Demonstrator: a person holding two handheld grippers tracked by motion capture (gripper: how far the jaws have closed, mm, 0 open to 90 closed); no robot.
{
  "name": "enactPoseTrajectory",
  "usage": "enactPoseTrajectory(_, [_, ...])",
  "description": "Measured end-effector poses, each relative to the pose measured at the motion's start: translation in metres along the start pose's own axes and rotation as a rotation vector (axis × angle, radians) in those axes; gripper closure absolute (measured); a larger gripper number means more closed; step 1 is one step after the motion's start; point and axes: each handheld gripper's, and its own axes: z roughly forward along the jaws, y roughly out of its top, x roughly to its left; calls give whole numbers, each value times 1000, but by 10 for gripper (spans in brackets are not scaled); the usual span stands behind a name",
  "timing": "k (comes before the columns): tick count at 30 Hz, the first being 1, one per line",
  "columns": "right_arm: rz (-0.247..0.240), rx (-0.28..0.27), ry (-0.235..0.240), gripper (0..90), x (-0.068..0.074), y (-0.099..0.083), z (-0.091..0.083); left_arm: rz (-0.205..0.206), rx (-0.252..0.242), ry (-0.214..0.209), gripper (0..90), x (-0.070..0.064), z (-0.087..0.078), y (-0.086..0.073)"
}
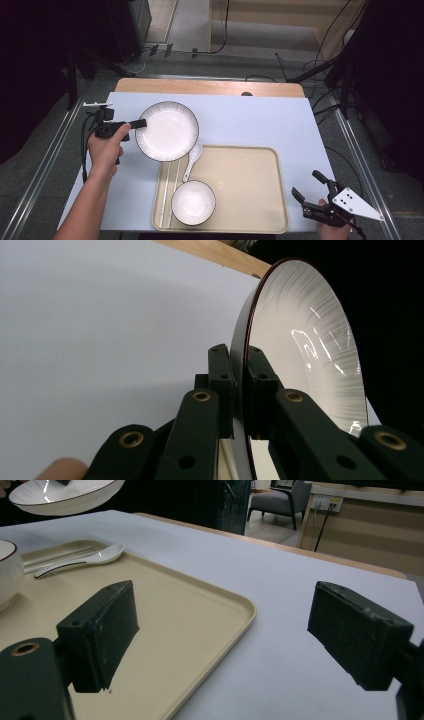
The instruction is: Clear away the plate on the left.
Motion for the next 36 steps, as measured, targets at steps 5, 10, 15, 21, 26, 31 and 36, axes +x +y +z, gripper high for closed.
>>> enactPoseTrajectory(5, [-3, -4, 0, 130, 0, 0, 0, 14, 12, -20, 850, -9, 8, -1])
enactPoseTrajectory(10, [-5, -5, -1, 130, -1, 1, -1, 29, 25, -27, 849, -18, 18, -3])
enactPoseTrajectory(15, [-6, -3, 0, 131, 0, 0, -1, 42, 38, -46, 849, -27, 26, -5])
enactPoseTrajectory(21, [1, -3, 1, 131, -1, 0, -1, 60, 47, -60, 849, -38, 35, -6])
enactPoseTrajectory(26, [-2, -3, 1, 130, 0, 1, -1, 69, 62, -73, 849, -46, 42, -8])
enactPoseTrajectory(31, [-2, -6, 0, 130, -1, 1, -1, 78, 74, -83, 848, -52, 52, -11])
enactPoseTrajectory(36, [0, -3, 2, 131, -1, 0, -1, 81, 86, -95, 848, -58, 61, -14])
